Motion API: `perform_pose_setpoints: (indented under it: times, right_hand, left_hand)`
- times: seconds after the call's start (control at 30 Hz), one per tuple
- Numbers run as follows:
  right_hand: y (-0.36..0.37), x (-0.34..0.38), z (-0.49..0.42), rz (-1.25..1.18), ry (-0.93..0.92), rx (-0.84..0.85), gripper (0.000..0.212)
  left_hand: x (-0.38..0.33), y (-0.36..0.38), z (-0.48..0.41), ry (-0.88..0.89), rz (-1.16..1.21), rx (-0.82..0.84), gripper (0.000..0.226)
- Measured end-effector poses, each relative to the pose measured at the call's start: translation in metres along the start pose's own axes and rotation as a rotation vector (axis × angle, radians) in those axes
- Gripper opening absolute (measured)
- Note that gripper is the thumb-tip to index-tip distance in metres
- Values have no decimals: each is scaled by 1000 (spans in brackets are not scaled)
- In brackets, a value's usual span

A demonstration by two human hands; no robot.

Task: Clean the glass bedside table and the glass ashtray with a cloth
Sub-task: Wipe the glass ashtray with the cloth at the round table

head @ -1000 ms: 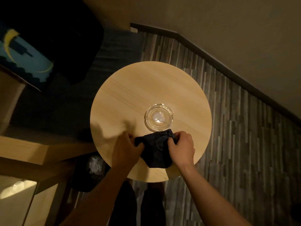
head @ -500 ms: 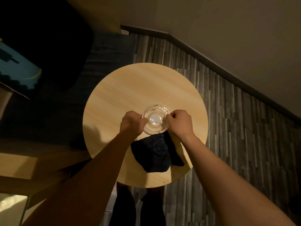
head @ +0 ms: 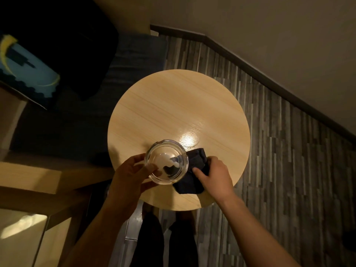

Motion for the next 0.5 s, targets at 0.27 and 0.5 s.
perform_pose_setpoints:
  times: [0.27, 0.5]
  right_hand:
    - [-11, 26, 13, -473, 7, -13, 38]
    - [-99, 108, 75, -1102, -97, 143, 18]
  left_hand:
    - [-3, -10, 16, 38, 30, 46, 51]
    - [-68, -7, 58, 92, 98, 162, 30]
Point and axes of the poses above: each hand's wrist, its own z-axis away from the middle knuckle, its own y-axis out of the palm, x = y × z, the point moved 3 cm from there along -z, towards the middle knuckle, and after that the axes turned 11 degrees about -z, right-handed, at the moved point
